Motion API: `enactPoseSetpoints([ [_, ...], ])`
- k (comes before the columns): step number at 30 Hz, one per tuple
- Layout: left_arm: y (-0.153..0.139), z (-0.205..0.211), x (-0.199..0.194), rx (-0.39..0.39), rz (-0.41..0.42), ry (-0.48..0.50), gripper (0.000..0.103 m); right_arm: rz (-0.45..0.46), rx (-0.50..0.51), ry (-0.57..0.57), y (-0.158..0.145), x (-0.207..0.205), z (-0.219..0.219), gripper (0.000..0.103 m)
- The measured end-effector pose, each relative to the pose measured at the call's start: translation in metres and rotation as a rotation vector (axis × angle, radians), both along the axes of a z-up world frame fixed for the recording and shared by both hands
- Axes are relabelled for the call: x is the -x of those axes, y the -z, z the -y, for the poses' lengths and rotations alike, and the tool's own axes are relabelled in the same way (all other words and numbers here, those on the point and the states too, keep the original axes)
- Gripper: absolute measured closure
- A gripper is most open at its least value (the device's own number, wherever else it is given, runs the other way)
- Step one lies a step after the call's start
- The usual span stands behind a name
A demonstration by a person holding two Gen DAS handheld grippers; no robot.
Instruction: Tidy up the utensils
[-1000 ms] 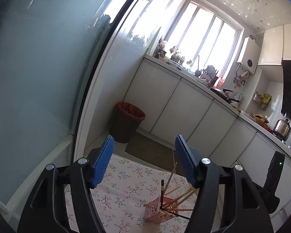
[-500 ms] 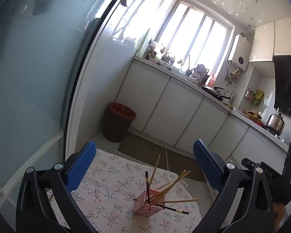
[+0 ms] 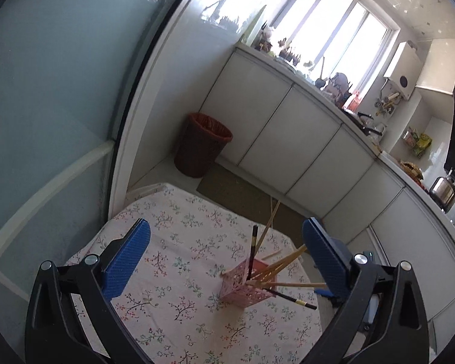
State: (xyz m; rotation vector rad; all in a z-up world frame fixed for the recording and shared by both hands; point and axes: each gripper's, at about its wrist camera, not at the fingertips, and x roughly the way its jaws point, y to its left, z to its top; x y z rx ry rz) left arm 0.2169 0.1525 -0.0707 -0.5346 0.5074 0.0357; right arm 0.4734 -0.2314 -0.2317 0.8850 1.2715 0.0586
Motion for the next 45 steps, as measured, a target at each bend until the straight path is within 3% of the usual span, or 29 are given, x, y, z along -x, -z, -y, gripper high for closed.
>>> enactPoseSetpoints([
  [7,0.037,-0.010,-0.027,-0.012,-0.121,0.022,0.007,0.039,0.119,-0.089,0.038,-0.097,-0.044,0.043],
  [11,0.051,-0.019,-0.034,-0.004,-0.169,0.016,0.007,0.005,0.204,-0.158,0.068,-0.118,-0.064,0.051],
  [12,0.053,-0.021,-0.035,0.001,-0.178,0.017,0.007,0.052,0.238,-0.172,0.063,-0.120,-0.070,0.064],
  [13,0.055,-0.022,-0.037,0.006,-0.190,0.017,0.007,0.053,0.273,-0.208,0.064,-0.124,-0.075,0.084],
  [14,0.057,-0.023,-0.037,0.010,-0.200,0.016,0.007,0.052,0.306,-0.196,0.064,-0.125,-0.074,0.090],
  [16,0.058,-0.024,-0.038,0.020,-0.207,0.013,0.007,0.056,0.207,-0.135,0.070,-0.122,-0.059,0.093],
  [18,0.059,-0.024,-0.037,0.018,-0.209,0.010,0.007,0.062,0.183,-0.066,0.071,-0.116,-0.044,0.094],
  [20,0.059,-0.021,-0.037,-0.004,-0.213,0.009,0.007,0.118,0.107,0.017,0.066,-0.109,-0.025,0.096],
  [25,0.057,-0.014,-0.037,-0.014,-0.219,0.026,0.007,0.320,0.040,0.182,0.004,-0.080,0.020,0.098],
  [30,0.050,-0.008,-0.031,-0.002,-0.207,0.049,0.007,0.533,0.212,0.135,-0.097,-0.025,0.035,0.098],
  [35,0.035,-0.005,-0.017,0.006,-0.162,0.040,0.007,0.696,0.308,0.060,-0.189,0.056,0.030,0.098],
  [40,0.024,-0.004,-0.005,0.016,-0.135,0.045,0.007,0.786,0.341,-0.021,-0.260,0.113,0.015,0.098],
  [45,0.015,-0.008,0.005,0.025,-0.104,0.041,0.007,0.803,0.328,-0.109,-0.290,0.149,-0.013,0.098],
])
